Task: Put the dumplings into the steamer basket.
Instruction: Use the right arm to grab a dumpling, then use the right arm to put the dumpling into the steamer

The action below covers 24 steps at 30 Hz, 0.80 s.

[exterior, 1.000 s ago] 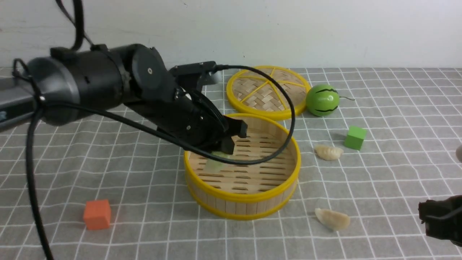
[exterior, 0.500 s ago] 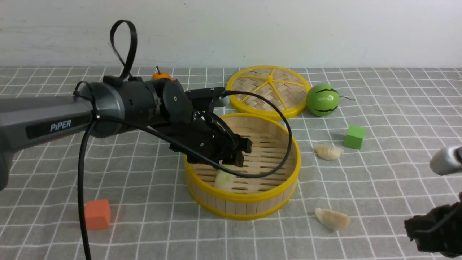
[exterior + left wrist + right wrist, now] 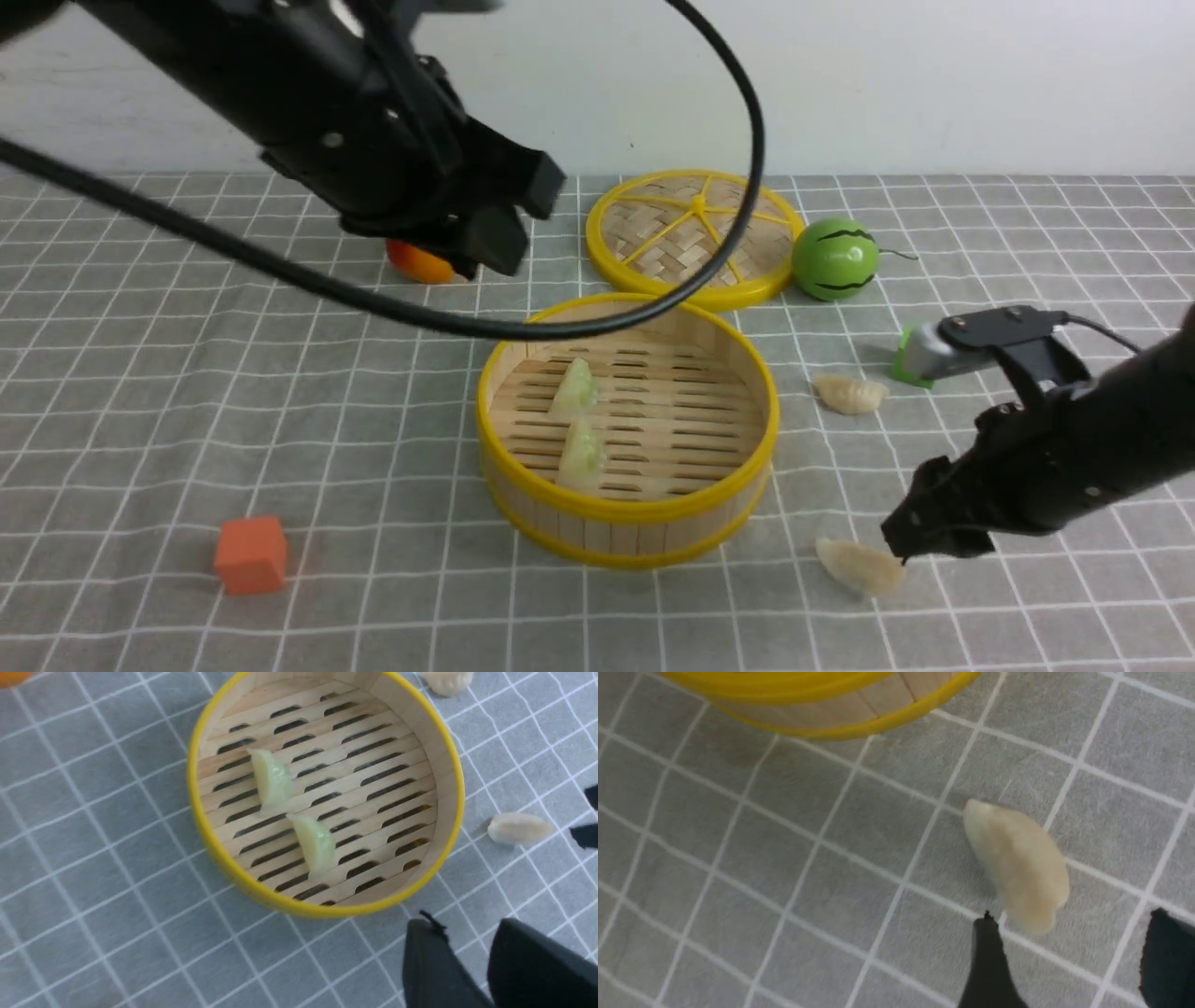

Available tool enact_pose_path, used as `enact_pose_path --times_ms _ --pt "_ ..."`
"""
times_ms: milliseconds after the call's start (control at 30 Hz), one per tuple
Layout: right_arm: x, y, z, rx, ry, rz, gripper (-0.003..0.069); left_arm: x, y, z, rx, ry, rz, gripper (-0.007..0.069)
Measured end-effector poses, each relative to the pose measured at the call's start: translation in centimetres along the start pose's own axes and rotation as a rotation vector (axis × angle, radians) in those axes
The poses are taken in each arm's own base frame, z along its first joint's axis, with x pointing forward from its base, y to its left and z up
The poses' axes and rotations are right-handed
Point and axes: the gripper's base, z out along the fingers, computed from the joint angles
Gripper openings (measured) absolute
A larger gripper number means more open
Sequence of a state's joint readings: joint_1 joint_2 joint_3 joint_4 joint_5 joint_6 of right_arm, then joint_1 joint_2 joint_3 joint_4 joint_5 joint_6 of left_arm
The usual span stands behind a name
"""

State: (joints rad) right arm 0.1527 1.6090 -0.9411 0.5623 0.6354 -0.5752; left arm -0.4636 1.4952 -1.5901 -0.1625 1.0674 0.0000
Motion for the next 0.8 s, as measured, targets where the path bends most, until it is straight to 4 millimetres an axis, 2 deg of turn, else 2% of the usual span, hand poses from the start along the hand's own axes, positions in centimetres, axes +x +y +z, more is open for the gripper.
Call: enact_pose_path --times_ms 67,133,300,433,467,500,533,600,700,767,800 --pt "-0.7 -0.4 1.7 0.006 0.022 -0.009 0.0426 1.3 0.3 -2.1 -0.049 -0.016 -0.007 0.0044" --pt "-1.0 -0.4 3.2 0.002 0.051 -0.026 0.0426 2.7 0.6 -3.5 -0.093 -0.027 -0.024 -0.0015" --pt "-0.9 0.4 6.1 0.008 0.100 -0.096 0.0388 7.5 1.3 -6.3 -0.174 -0.037 -0.042 -0.0014" --pt "-1.0 1.2 6.5 0.013 0.109 -0.152 0.0235 11.9 2.2 -8.1 -0.257 -0.054 -0.071 -0.0014" --pt "-0.9 1.3 6.4 0.008 0.121 -0.160 0.0230 13.4 2.4 -8.6 -0.277 -0.065 -0.095 -0.0014" --pt "-0.9 1.3 6.4 0.008 0.123 -0.162 0.0230 13.6 2.5 -8.7 -0.286 -0.069 -0.102 -0.0014" --pt "-0.9 1.5 6.1 -0.002 0.142 -0.175 0.0232 15.7 2.9 -9.0 -0.318 -0.073 -0.124 -0.0014" --pt "-1.2 2.0 5.1 -0.027 0.166 -0.180 0.0230 18.5 3.5 -9.4 -0.363 -0.094 -0.148 -0.0014" --pt "-3.5 3.4 2.6 -0.046 0.085 -0.203 0.0215 22.3 4.3 -9.7 -0.408 -0.150 -0.184 -0.0014" --pt "-5.6 4.9 0.9 -0.063 -0.018 -0.222 0.0209 24.7 4.7 -8.9 -0.418 -0.179 -0.220 -0.0014" --pt "-6.6 5.6 0.3 -0.072 -0.070 -0.227 0.0209 25.2 4.8 -8.8 -0.415 -0.204 -0.231 -0.0014"
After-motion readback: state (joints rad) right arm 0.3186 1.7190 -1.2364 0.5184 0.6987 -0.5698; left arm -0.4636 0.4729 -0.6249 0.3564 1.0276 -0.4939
